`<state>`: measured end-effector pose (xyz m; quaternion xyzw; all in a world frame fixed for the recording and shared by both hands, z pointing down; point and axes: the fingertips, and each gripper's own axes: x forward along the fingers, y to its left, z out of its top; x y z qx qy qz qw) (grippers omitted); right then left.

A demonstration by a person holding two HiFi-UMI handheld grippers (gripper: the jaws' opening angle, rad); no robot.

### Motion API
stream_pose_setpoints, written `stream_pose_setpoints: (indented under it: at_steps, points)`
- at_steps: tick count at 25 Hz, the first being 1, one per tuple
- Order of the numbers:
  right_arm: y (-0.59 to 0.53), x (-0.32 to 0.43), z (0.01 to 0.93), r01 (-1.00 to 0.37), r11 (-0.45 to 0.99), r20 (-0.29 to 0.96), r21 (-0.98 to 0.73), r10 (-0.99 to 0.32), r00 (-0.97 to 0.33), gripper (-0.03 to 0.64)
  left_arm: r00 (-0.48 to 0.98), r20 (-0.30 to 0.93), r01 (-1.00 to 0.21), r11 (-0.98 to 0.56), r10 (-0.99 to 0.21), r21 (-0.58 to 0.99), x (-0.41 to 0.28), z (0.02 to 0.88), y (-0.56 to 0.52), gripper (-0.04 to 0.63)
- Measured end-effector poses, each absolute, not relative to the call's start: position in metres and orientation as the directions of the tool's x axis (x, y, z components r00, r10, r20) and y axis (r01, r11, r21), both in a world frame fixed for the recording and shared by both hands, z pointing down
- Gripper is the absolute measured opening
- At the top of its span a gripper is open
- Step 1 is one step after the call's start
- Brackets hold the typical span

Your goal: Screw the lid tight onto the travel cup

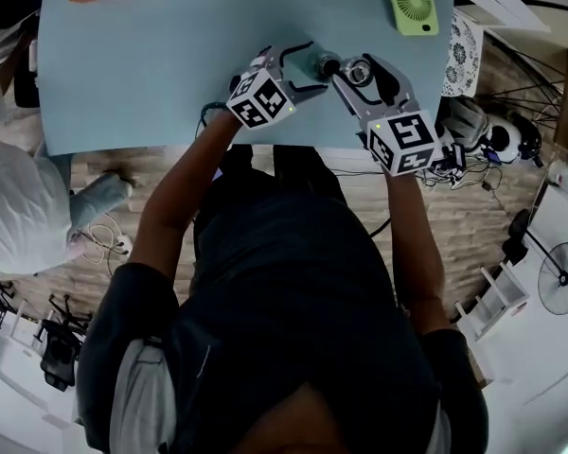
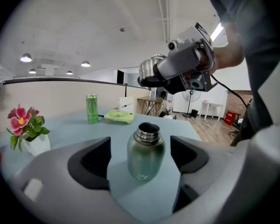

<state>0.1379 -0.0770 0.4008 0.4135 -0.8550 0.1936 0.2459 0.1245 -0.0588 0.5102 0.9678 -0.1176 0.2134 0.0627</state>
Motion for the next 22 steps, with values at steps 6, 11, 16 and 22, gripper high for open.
stream_pose_setpoints:
  at_steps: [6,11,16,22]
  points:
    - [-0.078,0.13,0.426,-0.779,0.617,0.607,-0.114,-0.577,-0.546,0.265,0.881,0.434,-0.236,-0.97,-0.191,0.053,0.132,0.524,-0.054,0.426]
    - [-0.078,0.126,0.445,-0.754,0.649,0.617,-0.104,-0.552,-0.56,0.265,0.878,0.435,-0.245,-0.968,-0.2,0.049,0.139,0.536,-0.056,0.433]
    - [-0.076,0.121,0.463,-0.731,0.679,0.628,-0.075,-0.537,-0.563,0.265,0.885,0.422,-0.244,-0.968,-0.199,0.054,0.145,0.546,-0.057,0.437]
    - [-0.076,0.119,0.474,-0.713,0.698,0.638,-0.062,-0.521,-0.566,0.265,0.887,0.426,-0.226,-0.972,-0.179,0.062,0.151,0.553,-0.055,0.437]
